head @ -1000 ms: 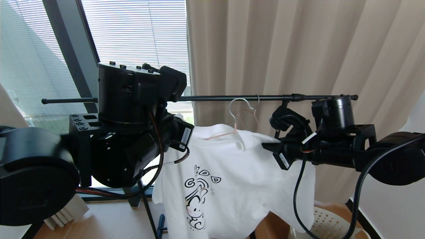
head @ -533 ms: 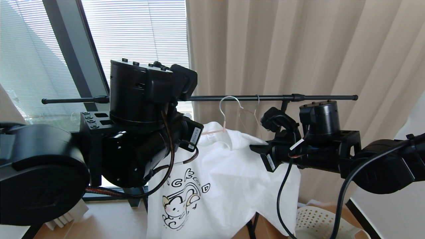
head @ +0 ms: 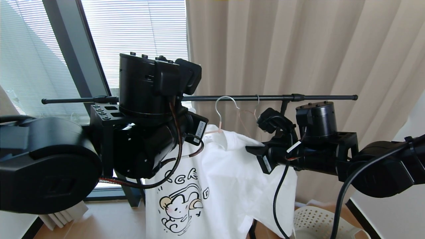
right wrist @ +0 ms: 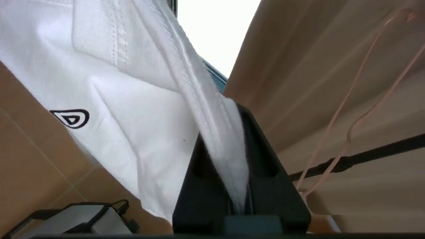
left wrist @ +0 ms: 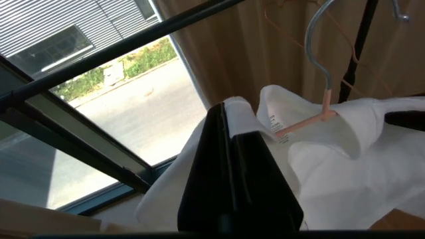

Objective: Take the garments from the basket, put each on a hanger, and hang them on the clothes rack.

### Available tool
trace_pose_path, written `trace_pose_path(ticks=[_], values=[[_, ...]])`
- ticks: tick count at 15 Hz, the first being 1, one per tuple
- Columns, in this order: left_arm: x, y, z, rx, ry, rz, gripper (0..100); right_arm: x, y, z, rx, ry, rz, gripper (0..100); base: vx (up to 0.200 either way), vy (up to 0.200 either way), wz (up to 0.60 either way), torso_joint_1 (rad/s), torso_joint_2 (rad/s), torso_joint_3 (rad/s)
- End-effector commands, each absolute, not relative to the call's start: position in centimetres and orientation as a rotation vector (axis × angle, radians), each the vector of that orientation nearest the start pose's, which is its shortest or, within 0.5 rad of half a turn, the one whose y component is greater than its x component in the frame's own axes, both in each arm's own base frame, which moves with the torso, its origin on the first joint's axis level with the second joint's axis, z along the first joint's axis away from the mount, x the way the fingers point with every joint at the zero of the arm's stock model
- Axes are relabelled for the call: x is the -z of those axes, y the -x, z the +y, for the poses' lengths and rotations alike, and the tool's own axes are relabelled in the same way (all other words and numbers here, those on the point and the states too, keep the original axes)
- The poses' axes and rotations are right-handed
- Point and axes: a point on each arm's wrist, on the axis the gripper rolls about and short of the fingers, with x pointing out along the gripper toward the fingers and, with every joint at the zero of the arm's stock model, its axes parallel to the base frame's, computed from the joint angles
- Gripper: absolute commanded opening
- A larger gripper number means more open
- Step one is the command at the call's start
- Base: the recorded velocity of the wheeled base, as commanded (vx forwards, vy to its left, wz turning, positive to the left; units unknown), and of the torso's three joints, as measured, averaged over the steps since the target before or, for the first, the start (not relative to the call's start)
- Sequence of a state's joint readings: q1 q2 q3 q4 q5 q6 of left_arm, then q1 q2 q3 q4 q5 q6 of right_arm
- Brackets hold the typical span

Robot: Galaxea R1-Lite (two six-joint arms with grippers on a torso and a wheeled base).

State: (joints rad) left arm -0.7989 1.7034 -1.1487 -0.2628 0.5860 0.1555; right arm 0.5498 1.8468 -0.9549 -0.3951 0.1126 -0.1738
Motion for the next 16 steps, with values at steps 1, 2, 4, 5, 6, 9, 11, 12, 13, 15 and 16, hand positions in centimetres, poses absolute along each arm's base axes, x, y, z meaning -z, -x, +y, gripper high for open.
trace_pose_path(ticks=[1,2,4,5,6,9,11,12,13,15,16], values=[[-24.4,-23.5,-22.4,0.228,-0.331,0.199,0,-14.5,-28.9,18.4,-0.698,0.284,0.453,0,0.000,0.000,0.00,0.000,0.00,0.000],[-24.8,-23.6,-22.3,0.223,-0.323,0.190,0,-14.1,-29.1,18.5,-0.672,0.296,0.463,0,0.000,0.000,0.00,0.000,0.00,0.000],[-24.7,-24.4,-21.1,0.153,-0.332,0.202,0,-14.8,-29.1,17.9,-0.587,0.322,0.443,0,0.000,0.000,0.00,0.000,0.00,0.000],[-24.3,-24.8,-20.5,0.118,-0.341,0.216,0,-15.4,-29.4,16.9,-0.563,0.325,0.425,0,0.000,0.000,0.00,0.000,0.00,0.000],[-23.9,-25.0,-19.7,0.094,-0.349,0.230,0,-16.3,-29.4,15.9,-0.542,0.334,0.397,0,0.000,0.000,0.00,0.000,0.00,0.000],[-23.7,-24.8,-19.3,0.087,-0.355,0.239,0,-17.1,-29.5,15.0,-0.510,0.332,0.375,0,0.000,0.000,0.00,0.000,0.00,0.000],[-23.9,-24.7,-19.3,0.090,-0.354,0.234,0,-16.9,-29.6,14.9,-0.471,0.349,0.383,0,0.000,0.000,0.00,0.000,0.00,0.000],[-23.9,-24.7,-19.3,0.092,-0.369,0.234,0,-16.8,-29.8,14.8,-0.438,0.389,0.380,0,0.000,0.000,0.00,0.000,0.00,0.000],[-23.9,-24.7,-19.3,0.092,-0.371,0.234,0,-16.7,-30.0,14.6,-0.418,0.398,0.382,0,0.000,0.000,0.00,0.000,0.00,0.000],[-23.9,-24.4,-19.3,0.096,-0.372,0.232,0,-16.3,-30.3,14.6,-0.402,0.404,0.394,0,0.000,0.000,0.00,0.000,0.00,0.000],[-23.9,-24.1,-19.6,0.113,-0.374,0.229,0,-16.0,-30.7,14.7,-0.366,0.412,0.395,0,0.000,0.000,0.00,0.000,0.00,0.000]])
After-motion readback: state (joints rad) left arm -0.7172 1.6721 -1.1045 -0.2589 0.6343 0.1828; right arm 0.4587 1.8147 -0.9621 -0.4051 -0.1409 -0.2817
